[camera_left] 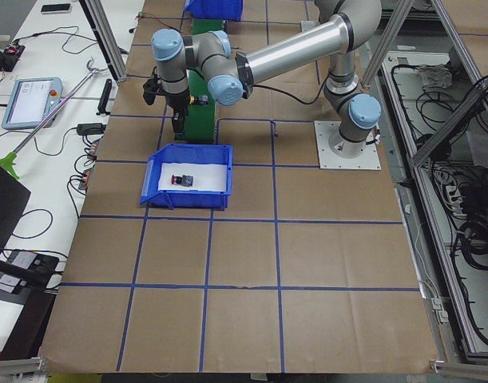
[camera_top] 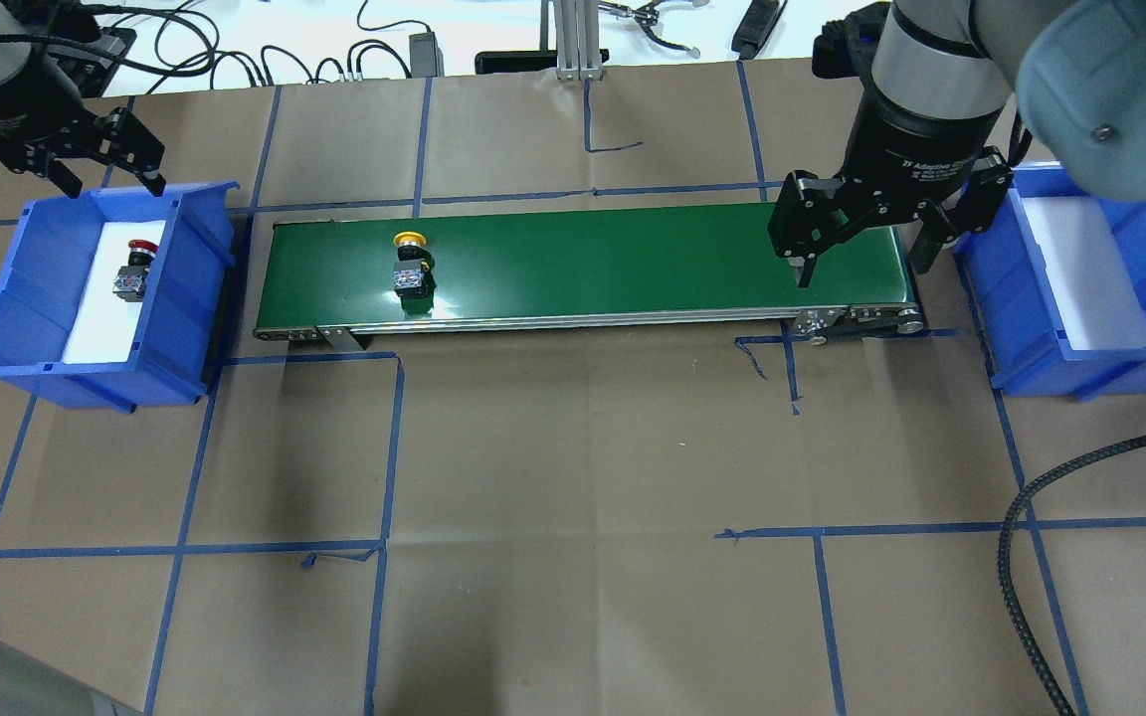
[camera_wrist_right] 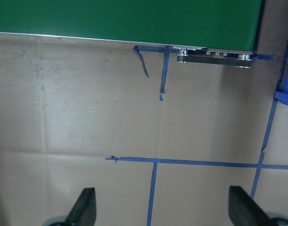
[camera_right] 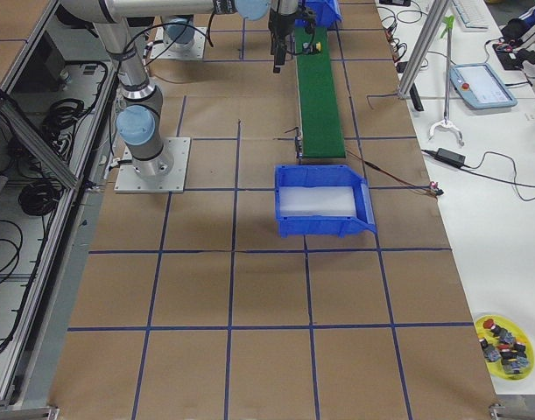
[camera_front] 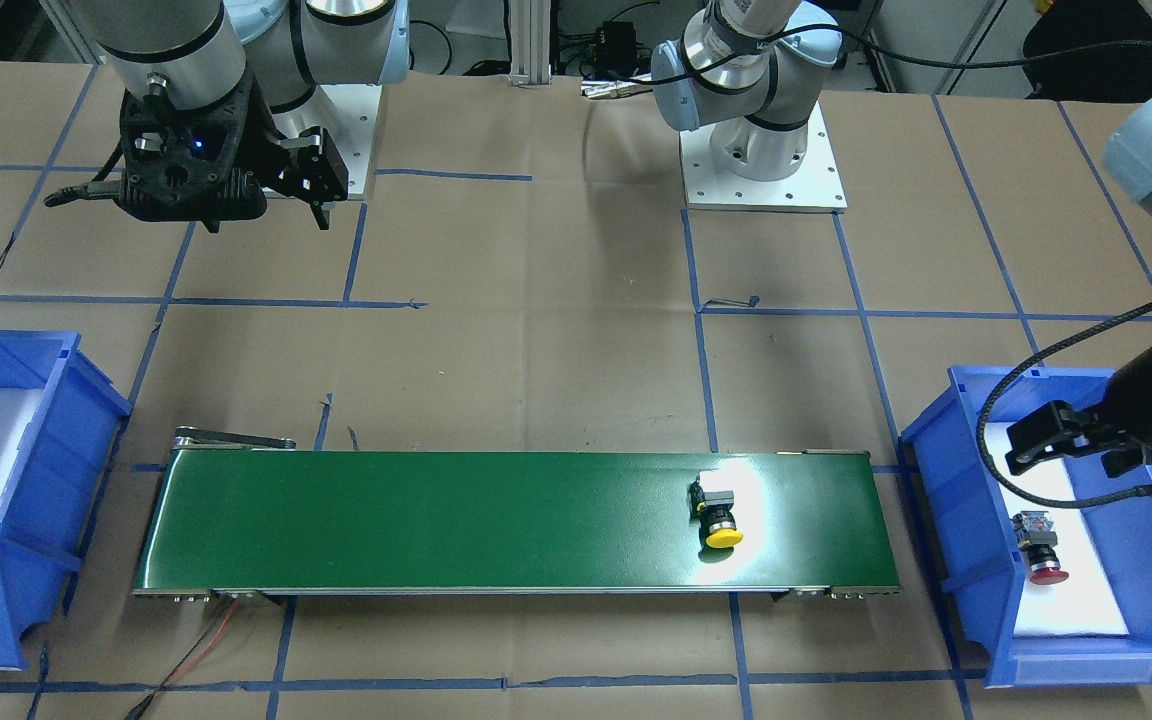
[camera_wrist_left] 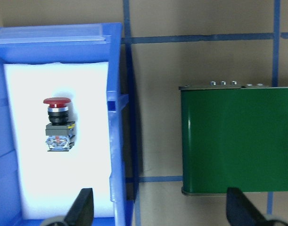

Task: Transport two buttons from left to right
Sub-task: 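Move the left gripper back into the bin and grasp the red button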

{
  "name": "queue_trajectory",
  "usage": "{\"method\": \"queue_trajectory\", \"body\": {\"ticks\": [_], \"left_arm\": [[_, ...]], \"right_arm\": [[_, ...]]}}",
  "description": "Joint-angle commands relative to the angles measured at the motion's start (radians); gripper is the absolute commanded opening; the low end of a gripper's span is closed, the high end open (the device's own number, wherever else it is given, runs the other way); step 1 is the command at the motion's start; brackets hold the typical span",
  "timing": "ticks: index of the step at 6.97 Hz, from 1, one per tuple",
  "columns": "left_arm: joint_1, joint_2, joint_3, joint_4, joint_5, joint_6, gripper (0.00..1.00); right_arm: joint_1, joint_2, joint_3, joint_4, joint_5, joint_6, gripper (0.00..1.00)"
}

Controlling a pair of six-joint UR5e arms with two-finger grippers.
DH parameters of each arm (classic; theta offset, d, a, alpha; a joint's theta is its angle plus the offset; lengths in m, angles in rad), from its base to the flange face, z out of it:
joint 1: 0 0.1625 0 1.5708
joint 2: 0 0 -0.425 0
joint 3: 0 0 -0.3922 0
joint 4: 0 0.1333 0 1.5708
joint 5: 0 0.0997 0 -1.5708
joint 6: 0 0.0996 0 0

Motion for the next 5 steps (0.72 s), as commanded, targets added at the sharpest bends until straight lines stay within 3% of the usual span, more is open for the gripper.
{"method": "queue_trajectory", "body": {"ticks": [1, 5], "left_arm": [[0.093, -0.068, 0.0, 0.046, 0.001, 0.081, 1.0], [0.097, -0.154, -0.075, 0.222, -0.01, 0.087, 1.0]], "right_arm": [[0.0, 0.0, 0.0, 0.0, 0.001, 0.0, 1.0], [0.0, 0.0, 0.0, 0.0, -0.001, 0.0, 1.0]]}}
